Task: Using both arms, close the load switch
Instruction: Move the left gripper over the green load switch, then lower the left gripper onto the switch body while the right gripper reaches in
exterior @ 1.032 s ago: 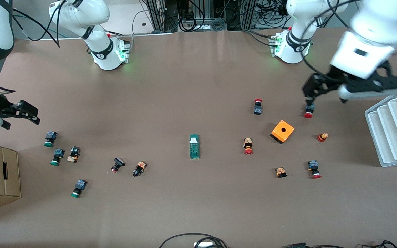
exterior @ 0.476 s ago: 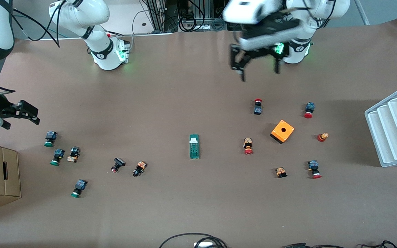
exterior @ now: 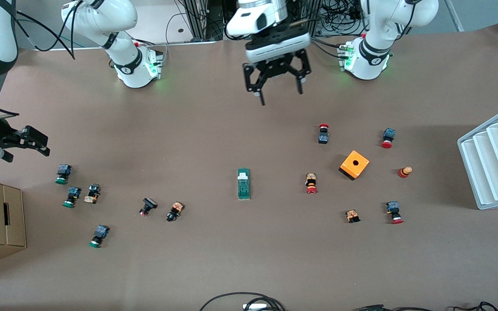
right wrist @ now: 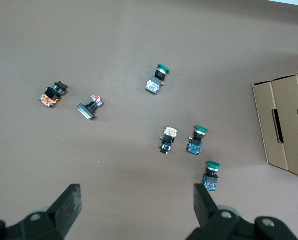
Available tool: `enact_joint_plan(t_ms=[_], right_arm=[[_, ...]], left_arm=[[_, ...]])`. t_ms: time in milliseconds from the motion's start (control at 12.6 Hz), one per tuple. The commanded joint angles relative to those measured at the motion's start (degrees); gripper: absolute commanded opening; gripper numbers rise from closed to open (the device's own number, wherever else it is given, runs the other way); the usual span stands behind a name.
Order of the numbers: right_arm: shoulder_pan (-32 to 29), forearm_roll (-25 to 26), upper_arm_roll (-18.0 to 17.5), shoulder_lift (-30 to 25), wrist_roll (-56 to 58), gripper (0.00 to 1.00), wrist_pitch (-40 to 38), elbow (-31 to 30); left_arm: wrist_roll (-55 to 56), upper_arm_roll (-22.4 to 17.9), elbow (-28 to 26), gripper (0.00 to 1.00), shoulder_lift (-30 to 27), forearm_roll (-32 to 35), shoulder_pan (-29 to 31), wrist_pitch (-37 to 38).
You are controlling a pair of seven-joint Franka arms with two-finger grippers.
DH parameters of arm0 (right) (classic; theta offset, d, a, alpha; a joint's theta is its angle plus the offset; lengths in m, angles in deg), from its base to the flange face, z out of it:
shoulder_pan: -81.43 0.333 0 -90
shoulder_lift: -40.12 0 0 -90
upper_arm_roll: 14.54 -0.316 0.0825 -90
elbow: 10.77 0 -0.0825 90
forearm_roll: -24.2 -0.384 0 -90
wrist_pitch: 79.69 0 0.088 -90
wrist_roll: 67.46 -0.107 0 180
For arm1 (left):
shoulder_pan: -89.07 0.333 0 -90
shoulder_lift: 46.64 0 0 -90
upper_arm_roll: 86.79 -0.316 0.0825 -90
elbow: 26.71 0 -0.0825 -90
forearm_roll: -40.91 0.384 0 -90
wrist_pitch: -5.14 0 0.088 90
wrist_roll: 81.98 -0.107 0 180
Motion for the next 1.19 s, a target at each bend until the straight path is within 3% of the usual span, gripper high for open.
enact_joint_plan(t_ms=[0,397,874,1112], right_arm=[[0.21,1.24,0.12,0.26,0.46,1.0,0.47,0.6],[0.21,1.24,0.12,0.35,0.38,1.0,0.55,0.6],[0.21,1.15,0.21,0.35,0.38,1.0,0.55,0.6],[0.21,1.06,0.12,0.35,0.38,1.0,0.55,0.6]], left_arm=[[12.6,-0.73,-1.86,1.0,2.7,5.9,-5.68,-1.04],[23.19,-0.73,-4.84,1.0,9.65,16.88,-11.15,-0.95],[33.11,-0.81,-5.02,1.0,22.3,39.63,-13.18,-2.0],[43.64,-0.81,-5.02,1.0,27.05,49.39,-13.17,-4.91]])
